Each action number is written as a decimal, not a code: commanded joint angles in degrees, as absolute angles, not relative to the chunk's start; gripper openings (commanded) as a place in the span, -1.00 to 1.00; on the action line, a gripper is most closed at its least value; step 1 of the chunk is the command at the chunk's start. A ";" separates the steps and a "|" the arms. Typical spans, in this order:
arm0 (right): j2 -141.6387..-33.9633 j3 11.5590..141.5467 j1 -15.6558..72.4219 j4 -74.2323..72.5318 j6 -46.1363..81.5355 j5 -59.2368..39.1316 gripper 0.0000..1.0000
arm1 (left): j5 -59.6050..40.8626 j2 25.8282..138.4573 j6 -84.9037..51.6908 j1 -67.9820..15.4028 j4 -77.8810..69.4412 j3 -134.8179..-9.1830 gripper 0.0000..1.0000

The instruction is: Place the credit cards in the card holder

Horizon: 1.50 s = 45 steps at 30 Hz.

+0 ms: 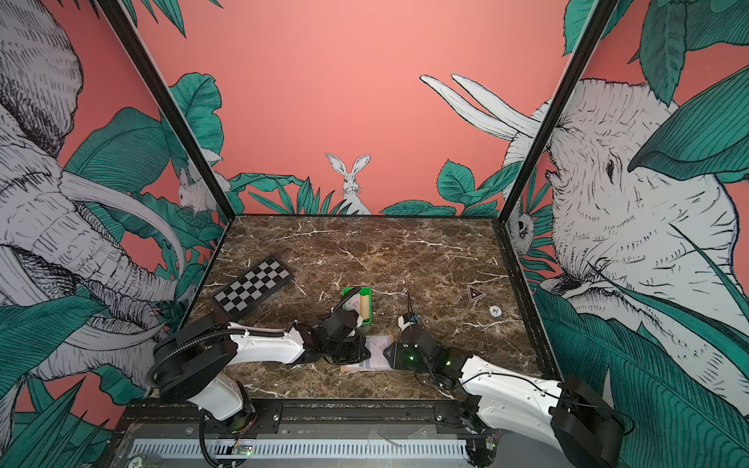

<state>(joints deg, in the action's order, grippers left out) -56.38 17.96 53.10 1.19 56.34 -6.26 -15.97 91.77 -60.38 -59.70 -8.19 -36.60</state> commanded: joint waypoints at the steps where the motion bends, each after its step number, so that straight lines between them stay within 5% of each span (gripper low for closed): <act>1: -57.84 18.20 53.19 -0.15 56.26 -6.68 -0.44 | -14.64 90.73 -60.68 -59.94 -5.98 -34.99 -0.80; 28: -61.02 18.77 53.25 -2.21 56.30 -7.76 -0.44 | -10.93 84.31 -56.88 -60.27 3.84 -39.08 -0.62; 45: -61.52 18.90 53.21 -2.64 56.51 -7.84 -0.44 | -12.66 89.65 -56.77 -60.39 1.70 -39.90 -0.82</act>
<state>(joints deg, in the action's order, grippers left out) -61.60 18.06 53.10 -1.10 56.38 -7.97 -12.58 88.99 -57.14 -59.99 1.78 -38.79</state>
